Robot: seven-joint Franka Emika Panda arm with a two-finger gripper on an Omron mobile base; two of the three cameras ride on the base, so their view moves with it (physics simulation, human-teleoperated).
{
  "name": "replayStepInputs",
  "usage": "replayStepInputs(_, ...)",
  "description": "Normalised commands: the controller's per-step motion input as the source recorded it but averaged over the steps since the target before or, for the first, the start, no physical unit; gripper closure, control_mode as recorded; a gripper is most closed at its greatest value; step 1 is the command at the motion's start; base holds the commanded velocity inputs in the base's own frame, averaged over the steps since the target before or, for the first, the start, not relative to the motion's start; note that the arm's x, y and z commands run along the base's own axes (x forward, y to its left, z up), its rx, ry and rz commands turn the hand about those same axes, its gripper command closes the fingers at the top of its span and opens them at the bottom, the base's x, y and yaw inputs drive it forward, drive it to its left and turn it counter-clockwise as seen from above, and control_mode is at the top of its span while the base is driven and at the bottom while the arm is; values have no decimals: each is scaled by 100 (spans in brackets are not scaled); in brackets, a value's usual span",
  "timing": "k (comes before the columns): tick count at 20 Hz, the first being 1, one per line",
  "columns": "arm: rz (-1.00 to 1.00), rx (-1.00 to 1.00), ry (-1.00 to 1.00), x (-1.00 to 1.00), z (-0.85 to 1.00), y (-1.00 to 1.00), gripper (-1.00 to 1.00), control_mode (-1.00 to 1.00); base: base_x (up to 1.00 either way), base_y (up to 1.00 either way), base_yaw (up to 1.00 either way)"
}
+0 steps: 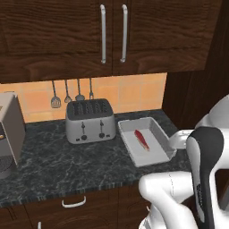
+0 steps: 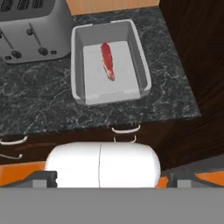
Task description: Place one carrot and one steak in each tupperware on the nearby counter, to pack two identical lunches.
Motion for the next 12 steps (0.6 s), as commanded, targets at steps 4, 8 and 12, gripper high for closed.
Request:
replayStepInputs(4, 0, 0, 0, 0, 0, 0, -100, 100, -95, 4, 0)
replayStepInputs(8, 0, 0, 0, 0, 0, 0, -100, 100, -100, -16, -1)
replayStepInputs(12, 0, 0, 0, 0, 0, 0, -100, 100, -81, -85, -5)
